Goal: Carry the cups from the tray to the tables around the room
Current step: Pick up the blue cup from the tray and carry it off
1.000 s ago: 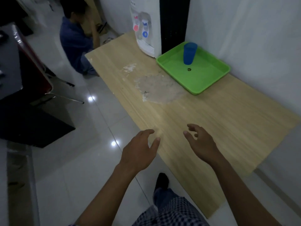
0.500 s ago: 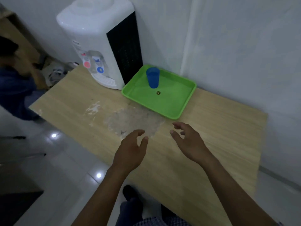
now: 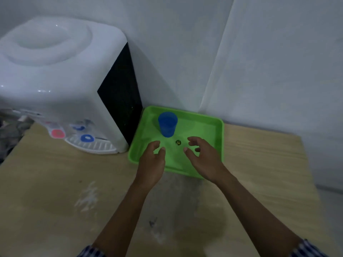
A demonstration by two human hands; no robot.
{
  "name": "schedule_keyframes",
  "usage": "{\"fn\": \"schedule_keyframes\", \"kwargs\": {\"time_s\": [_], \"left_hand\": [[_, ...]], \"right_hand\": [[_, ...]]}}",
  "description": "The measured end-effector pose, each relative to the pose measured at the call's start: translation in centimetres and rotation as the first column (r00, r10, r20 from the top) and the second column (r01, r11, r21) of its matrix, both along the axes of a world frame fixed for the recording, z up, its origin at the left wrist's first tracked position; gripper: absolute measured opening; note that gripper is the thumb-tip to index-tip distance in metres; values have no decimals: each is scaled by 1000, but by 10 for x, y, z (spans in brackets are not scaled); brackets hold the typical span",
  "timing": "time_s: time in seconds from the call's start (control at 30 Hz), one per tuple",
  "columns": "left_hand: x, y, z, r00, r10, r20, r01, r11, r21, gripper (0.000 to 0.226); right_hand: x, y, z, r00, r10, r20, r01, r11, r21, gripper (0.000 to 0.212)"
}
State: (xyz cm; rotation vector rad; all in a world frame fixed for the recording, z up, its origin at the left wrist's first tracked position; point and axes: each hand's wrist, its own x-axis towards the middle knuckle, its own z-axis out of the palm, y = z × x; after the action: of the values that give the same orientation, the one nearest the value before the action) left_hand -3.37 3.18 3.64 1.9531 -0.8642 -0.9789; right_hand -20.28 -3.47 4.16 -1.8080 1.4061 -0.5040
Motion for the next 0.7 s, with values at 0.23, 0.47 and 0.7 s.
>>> {"fn": "schedule_keyframes", "kwargs": {"time_s": [0.23,0.47,0.7], "left_hand": [[34,-67,-36,985,51,-163,-46,998,36,44],[43,-88,-63,966,33,-258,-14,997,73,55],[51,-85,-73,951,32,-306,1,994,108,62]], "right_hand": [[65,-47,-45,996,-86,4,86,996,40,72],[97,-75,-78,984,-175,38,173,984,35,91],[110,-81,-83,958,-254,134,256,967,-1,72]]}}
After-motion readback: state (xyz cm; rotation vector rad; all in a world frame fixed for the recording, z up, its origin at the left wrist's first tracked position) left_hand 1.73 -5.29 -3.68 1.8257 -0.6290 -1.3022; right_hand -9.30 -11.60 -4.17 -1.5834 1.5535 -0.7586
